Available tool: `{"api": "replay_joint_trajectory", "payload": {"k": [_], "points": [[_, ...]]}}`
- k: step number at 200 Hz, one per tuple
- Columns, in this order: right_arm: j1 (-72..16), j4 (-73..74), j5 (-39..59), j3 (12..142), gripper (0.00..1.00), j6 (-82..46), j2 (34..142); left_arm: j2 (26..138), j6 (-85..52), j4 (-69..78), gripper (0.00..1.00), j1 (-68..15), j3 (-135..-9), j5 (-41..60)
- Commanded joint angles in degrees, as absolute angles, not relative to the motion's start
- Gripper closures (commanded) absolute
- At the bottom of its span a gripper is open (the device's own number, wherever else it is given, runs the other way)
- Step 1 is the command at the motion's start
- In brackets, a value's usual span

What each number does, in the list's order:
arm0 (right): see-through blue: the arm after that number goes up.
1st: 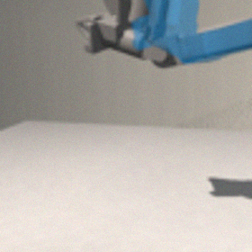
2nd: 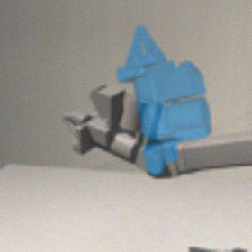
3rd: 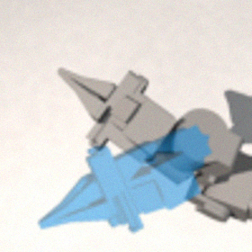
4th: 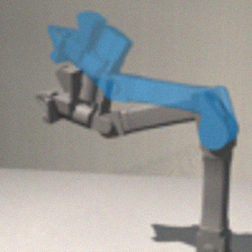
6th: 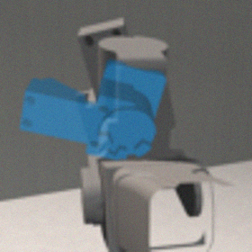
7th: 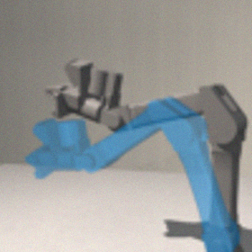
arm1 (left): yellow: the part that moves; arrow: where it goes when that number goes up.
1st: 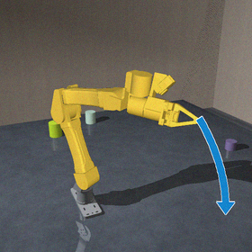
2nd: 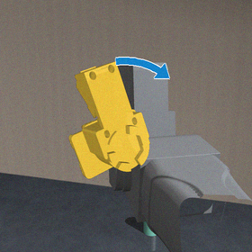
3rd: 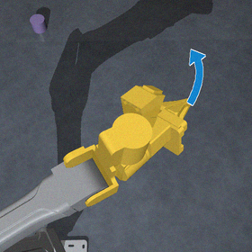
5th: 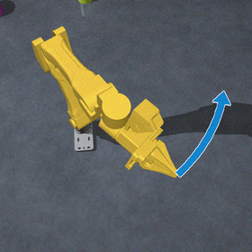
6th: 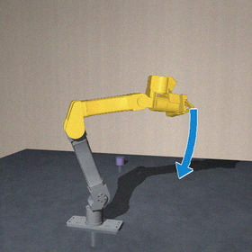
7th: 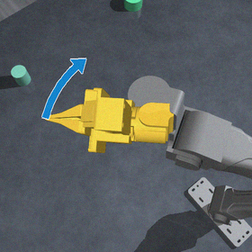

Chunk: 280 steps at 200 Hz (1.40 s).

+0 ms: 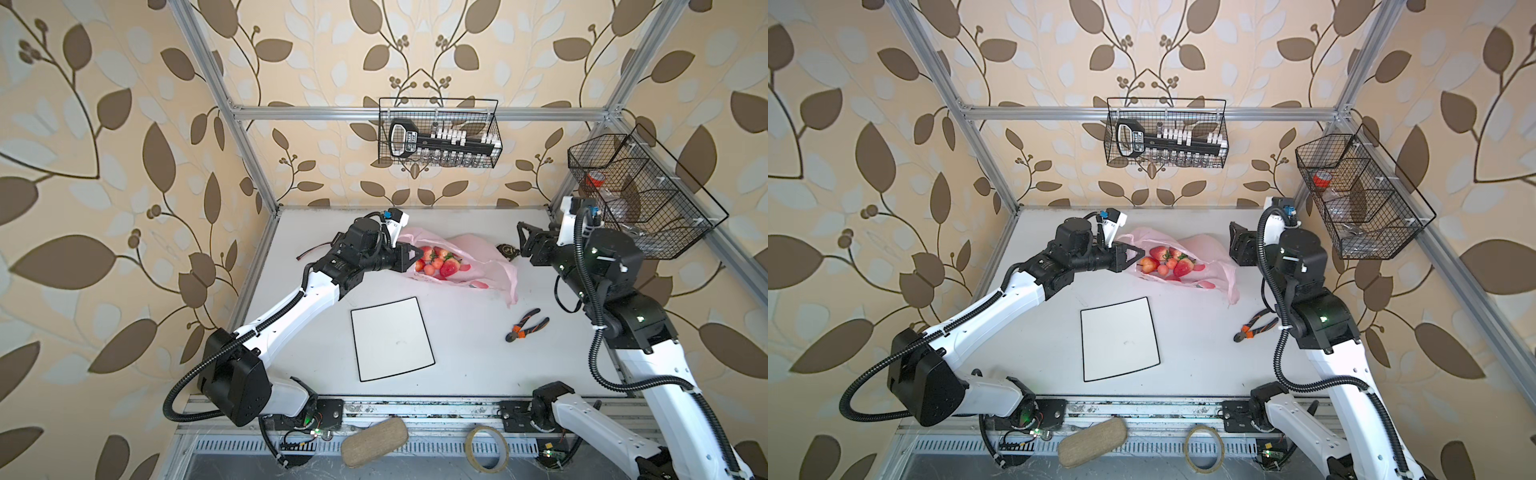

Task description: Take the fake fruits out of the plastic bag

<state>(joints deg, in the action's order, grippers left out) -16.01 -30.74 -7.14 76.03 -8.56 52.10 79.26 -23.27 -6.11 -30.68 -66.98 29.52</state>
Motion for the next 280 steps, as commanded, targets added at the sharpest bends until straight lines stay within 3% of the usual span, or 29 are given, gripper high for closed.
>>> {"api": "replay_joint_trajectory", "payload": {"k": [1, 21, 57, 102, 161, 241, 280], "points": [[-16.42, -37.05, 8.07, 82.17, 0.31, 3.33, 55.41, 79.07, -21.27, -5.01, 1.00, -30.41, -69.08, 29.76], [-21.32, -36.52, 16.45, 82.07, 0.48, 9.45, 58.37, 79.08, -21.27, -4.98, 1.00, -30.40, -68.87, 29.79], [-34.41, -29.41, 4.70, 74.04, 0.58, 30.15, 61.90, 78.12, -20.88, -5.28, 1.00, -30.39, -67.97, 28.95], [-34.97, -19.97, 6.53, 67.94, 0.66, 41.72, 70.97, 76.43, -20.20, -6.33, 1.00, -30.40, -67.09, 27.30], [-34.48, -8.59, 4.13, 60.21, 0.83, 47.28, 78.24, 74.63, -19.44, -7.78, 1.00, -30.34, -66.45, 25.58], [-27.97, -4.13, 4.23, 53.75, 0.89, 48.77, 81.97, 72.10, -17.52, -10.71, 1.00, -30.29, -64.96, 23.95], [-27.79, -2.48, -2.53, 51.97, 0.89, 53.74, 83.87, 70.61, -15.47, -13.46, 1.00, -30.32, -65.09, 23.14]]}}
